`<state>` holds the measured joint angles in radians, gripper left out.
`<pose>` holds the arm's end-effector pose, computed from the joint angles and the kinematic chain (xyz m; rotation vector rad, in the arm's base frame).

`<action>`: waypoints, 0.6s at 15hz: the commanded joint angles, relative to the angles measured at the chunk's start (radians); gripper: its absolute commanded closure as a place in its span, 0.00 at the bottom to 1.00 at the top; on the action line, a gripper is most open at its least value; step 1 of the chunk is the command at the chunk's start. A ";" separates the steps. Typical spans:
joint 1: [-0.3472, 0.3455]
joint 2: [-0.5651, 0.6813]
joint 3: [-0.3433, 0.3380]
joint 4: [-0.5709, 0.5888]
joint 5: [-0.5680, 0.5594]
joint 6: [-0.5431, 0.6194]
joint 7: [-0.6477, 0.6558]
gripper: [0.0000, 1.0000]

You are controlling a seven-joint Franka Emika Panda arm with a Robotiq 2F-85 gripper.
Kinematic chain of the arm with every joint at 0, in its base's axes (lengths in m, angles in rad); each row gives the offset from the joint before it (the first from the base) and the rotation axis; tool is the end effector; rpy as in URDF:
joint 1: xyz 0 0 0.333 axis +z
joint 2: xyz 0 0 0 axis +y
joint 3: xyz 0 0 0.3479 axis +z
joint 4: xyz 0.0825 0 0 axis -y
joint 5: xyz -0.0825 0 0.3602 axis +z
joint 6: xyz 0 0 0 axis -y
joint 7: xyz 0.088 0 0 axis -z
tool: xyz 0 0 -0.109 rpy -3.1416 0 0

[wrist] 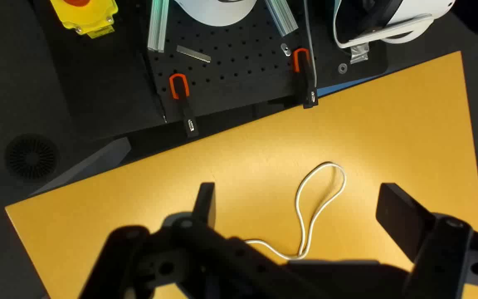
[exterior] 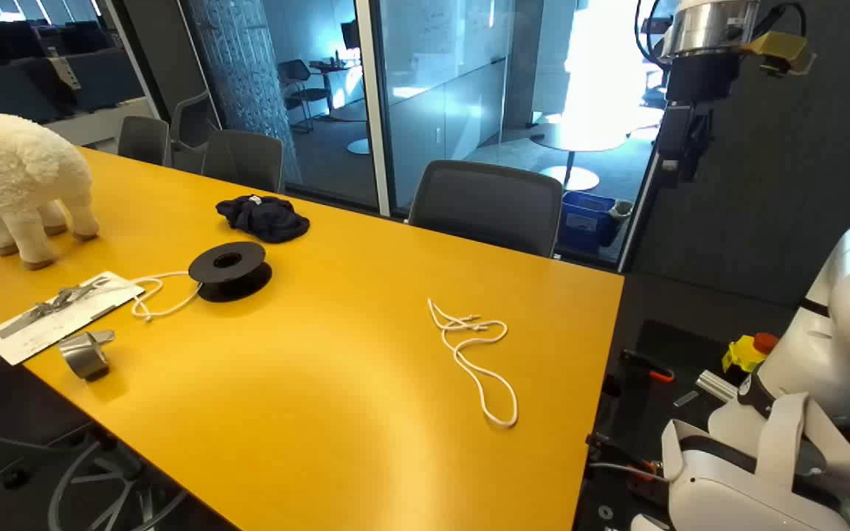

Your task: Move the rope to the right

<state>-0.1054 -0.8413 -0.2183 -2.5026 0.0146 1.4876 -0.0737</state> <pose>0.2166 -0.0904 0.5481 -2.9192 0.2392 0.2271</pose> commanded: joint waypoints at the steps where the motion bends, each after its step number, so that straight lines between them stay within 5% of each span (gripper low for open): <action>1: -0.016 0.004 0.011 0.004 0.007 -0.001 -0.010 0.00; 9: -0.029 0.022 0.029 -0.019 0.009 0.045 0.037 0.00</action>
<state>-0.1104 -0.8382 -0.2146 -2.5033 0.0146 1.4922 -0.0627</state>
